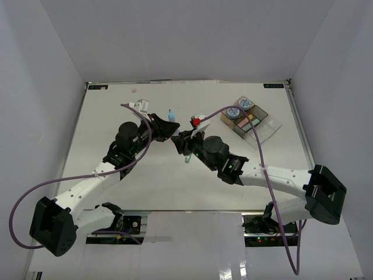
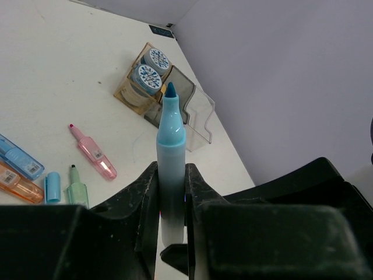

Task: Sort the stationery into containers
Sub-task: Pick up the pen from the center of the board.

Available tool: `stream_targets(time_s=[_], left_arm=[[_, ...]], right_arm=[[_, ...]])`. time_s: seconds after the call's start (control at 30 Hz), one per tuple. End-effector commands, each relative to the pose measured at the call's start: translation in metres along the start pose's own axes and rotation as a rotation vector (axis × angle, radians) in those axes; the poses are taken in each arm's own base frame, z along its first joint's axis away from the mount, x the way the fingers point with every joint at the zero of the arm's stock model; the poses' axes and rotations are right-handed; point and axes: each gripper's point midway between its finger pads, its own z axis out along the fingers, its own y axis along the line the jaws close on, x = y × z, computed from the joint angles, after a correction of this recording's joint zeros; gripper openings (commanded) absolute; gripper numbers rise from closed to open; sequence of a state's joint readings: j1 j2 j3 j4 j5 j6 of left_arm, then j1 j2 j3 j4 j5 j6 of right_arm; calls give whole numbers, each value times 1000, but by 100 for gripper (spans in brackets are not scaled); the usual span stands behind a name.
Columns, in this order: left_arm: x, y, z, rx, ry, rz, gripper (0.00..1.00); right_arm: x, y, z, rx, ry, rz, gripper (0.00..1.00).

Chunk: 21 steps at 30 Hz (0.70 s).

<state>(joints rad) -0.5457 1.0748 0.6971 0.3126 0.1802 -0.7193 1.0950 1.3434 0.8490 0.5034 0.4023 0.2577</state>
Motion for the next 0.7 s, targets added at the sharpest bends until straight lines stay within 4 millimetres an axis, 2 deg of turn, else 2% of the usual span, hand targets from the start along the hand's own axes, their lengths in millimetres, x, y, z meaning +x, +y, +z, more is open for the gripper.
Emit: stream_targets(time_s=[0.0, 0.07, 0.13, 0.2, 0.23, 0.27, 0.33, 0.37, 0.4, 0.47, 0.53, 0.6, 0.67], left_arm=[[-10, -12, -3, 33, -20, 39, 19], [-10, -8, -4, 16, -17, 65, 17], [-10, -3, -6, -10, -20, 87, 13], [-10, 2, -8, -32, -10, 137, 12], [-10, 4, -9, -41, -7, 156, 10], [-11, 8, -11, -56, 2, 204, 10], [-10, 17, -15, -96, 28, 256, 8], [-13, 22, -16, -118, 32, 284, 8], [-15, 26, -17, -134, 38, 312, 7], [-20, 41, -21, -187, 61, 386, 6], [-21, 54, -23, -229, 97, 427, 6], [-20, 70, -28, -275, 137, 431, 5], [-20, 82, -33, -312, 168, 444, 5]], right_arm=[[-5, -5, -3, 27, -46, 22, 46], [2, -9, -8, 38, -28, 19, 57], [4, -13, -14, 46, -20, 16, 64], [17, -23, -21, 72, 22, -5, 73], [16, -26, -25, 82, 23, -3, 77], [20, -32, -28, 103, 37, -9, 87], [28, -41, -35, 129, 88, -5, 99], [30, -45, -37, 147, 103, -2, 91], [31, -49, -37, 151, 118, -9, 90], [38, -52, -41, 135, 177, -25, 90], [40, -64, -38, 177, 229, -25, 90], [40, -78, -33, 227, 265, 2, 90], [45, -78, -22, 235, 325, 20, 94]])
